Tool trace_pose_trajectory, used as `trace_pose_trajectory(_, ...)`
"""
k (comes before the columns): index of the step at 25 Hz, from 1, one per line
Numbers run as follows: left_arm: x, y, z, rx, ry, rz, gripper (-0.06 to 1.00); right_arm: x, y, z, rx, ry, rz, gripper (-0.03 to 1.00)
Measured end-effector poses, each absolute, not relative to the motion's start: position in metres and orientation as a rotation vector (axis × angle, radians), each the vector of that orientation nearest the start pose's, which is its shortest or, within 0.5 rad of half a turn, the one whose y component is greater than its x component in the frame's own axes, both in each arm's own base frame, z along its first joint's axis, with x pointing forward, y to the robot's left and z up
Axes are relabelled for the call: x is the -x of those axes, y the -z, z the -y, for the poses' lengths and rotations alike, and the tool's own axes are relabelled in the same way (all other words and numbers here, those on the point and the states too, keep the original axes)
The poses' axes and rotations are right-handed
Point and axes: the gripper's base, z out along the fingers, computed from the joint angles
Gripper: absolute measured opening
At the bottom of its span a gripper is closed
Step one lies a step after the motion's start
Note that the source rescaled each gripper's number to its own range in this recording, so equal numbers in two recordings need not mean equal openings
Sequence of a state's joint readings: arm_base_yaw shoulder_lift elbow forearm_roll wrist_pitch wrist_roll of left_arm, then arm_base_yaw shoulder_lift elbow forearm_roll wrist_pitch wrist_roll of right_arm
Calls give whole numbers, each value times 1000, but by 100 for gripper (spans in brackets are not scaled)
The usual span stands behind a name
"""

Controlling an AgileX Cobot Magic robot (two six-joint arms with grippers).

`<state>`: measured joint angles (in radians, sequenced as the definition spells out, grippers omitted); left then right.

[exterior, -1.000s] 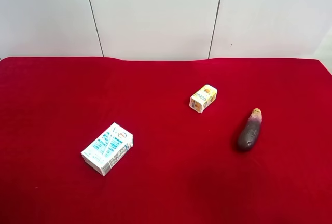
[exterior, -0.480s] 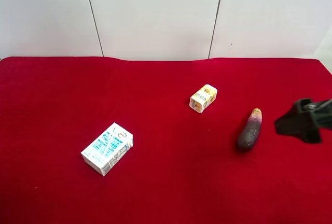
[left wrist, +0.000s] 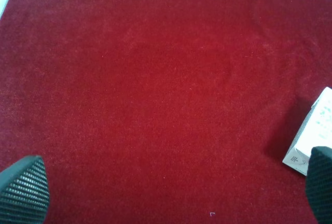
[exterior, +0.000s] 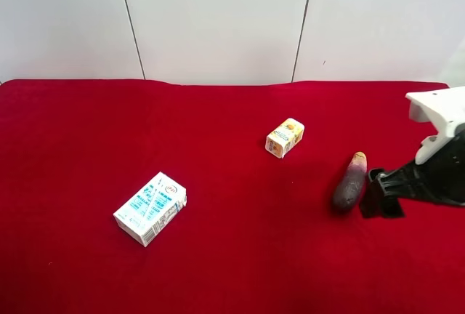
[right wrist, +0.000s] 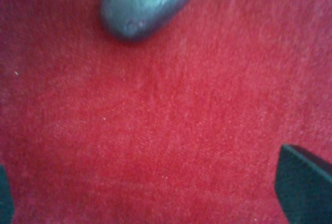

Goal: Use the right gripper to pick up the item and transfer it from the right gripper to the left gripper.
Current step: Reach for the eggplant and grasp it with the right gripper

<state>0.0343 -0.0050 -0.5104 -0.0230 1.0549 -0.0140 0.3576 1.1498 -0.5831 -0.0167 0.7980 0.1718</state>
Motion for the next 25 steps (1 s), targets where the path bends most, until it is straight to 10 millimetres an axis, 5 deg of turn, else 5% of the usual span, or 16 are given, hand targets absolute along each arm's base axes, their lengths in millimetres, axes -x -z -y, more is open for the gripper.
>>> trace_pose_trajectory(11,7,-281,2,47,14,-2022,100,-177,-215,-57,-260,-103,-2760,100)
trace_pose_trajectory(19,7,-281,2,47,14,-2022,100,-180,-212,-54,-355,-52,-2744,100)
trace_pose_trajectory(25,7,-281,2,48,15,-2022,100,-197,-184,-58,-362,23,-2807,100)
